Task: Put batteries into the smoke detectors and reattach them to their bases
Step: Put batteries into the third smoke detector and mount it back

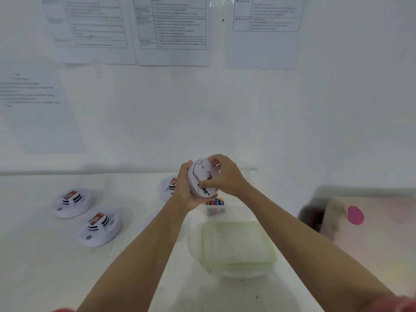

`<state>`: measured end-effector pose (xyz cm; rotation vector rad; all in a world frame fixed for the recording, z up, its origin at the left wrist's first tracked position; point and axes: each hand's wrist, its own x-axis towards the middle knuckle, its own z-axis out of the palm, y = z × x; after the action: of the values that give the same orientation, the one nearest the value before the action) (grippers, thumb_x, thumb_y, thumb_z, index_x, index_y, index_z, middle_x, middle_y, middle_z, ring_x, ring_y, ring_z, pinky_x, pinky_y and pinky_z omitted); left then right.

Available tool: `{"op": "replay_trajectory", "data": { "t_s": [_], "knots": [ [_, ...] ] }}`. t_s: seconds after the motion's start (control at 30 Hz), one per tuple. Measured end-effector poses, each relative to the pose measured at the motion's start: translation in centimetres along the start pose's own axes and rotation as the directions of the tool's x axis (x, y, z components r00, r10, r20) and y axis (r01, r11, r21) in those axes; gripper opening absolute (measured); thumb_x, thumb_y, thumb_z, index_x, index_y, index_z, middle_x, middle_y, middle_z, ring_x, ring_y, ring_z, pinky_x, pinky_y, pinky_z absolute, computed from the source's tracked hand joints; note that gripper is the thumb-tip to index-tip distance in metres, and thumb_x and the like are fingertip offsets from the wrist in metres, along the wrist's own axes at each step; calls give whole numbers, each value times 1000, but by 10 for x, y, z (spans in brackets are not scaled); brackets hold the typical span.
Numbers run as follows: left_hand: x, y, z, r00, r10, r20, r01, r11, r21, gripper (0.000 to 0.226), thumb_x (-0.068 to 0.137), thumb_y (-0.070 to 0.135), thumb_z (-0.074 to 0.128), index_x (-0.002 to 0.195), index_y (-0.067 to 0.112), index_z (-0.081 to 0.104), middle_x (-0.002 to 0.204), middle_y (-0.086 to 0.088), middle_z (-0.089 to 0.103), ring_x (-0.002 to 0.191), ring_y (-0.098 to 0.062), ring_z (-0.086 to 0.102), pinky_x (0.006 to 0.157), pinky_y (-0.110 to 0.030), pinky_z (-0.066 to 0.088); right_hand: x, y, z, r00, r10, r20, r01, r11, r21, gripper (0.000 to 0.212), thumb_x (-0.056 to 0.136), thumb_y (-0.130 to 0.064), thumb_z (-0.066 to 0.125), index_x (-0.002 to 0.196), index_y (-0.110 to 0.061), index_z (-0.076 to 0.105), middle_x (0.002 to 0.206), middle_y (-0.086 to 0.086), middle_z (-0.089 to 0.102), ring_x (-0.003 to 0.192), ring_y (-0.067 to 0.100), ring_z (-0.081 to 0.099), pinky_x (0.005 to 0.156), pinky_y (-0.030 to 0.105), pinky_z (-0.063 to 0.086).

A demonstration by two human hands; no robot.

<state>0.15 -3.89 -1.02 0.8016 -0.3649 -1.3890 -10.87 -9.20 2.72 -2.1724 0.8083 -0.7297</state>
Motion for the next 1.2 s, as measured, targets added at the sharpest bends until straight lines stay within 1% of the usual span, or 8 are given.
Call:
{"op": "replay_trajectory", "data": {
  "t_s": [0.23,0.43,0.53,0.63,0.83,1.0,1.1,1.2],
  "knots": [
    [-10,-3,-5,999,16,28,-15,999,-33,52,88,52,36,102,11,64,88,-14,72,90,-29,60,77,-42,48,-16,2,-12,988,21,150,-30,998,58,68,59,-13,83,120,-10,53,108,0,55,93,14,53,71,16,45],
    [-20,-7,-12,995,70,-67,-72,997,-27,59,86,57,37,124,15,54,115,-14,59,102,-30,55,84,-40,46,-41,5,-27,915,58,399,-14,994,-111,62,68,-7,79,125,-13,55,110,-4,55,94,10,52,64,5,43],
    [-29,-11,-15,993,107,-54,-108,994,-25,53,88,56,33,114,17,58,111,-12,61,101,-30,54,84,-40,44,-55,10,-24,860,114,497,5,973,-232,63,68,-9,79,126,-11,55,116,1,57,98,12,52,69,10,42],
    [-41,-15,-18,992,123,-22,-124,990,-60,50,89,55,32,105,17,61,107,-12,61,100,-30,54,88,-44,41,-66,14,-15,828,176,533,29,935,-354,61,68,-12,79,124,-8,55,107,-1,53,96,13,52,75,19,43],
    [-63,-18,-22,993,115,-12,-115,991,-73,49,89,53,35,102,16,63,92,-12,71,97,-31,56,88,-44,42,-82,26,9,850,264,455,11,856,-516,67,75,-16,74,134,-10,45,135,6,47,124,21,44,95,24,37],
    [-71,-15,-31,994,112,-3,-112,990,-86,48,90,51,32,104,16,62,87,-11,74,98,-30,57,89,-43,41,-87,27,14,873,274,404,-24,852,-524,63,76,-18,75,133,-11,49,138,7,41,129,22,39,100,27,34],
    [-72,-14,-32,992,122,22,-119,988,-99,49,90,49,32,100,15,65,88,-12,73,97,-30,57,89,-42,41,-84,16,9,966,169,195,-79,913,-399,38,84,-19,67,118,-6,60,127,10,55,109,21,53,88,26,40],
    [-68,-16,-28,990,140,35,-132,978,-161,49,88,48,34,98,13,67,99,-14,66,96,-30,56,89,-42,41,-78,-7,11,992,117,-55,-120,990,-72,33,86,-23,64,116,-8,62,109,11,64,89,18,57,79,23,42]
  ]
}}
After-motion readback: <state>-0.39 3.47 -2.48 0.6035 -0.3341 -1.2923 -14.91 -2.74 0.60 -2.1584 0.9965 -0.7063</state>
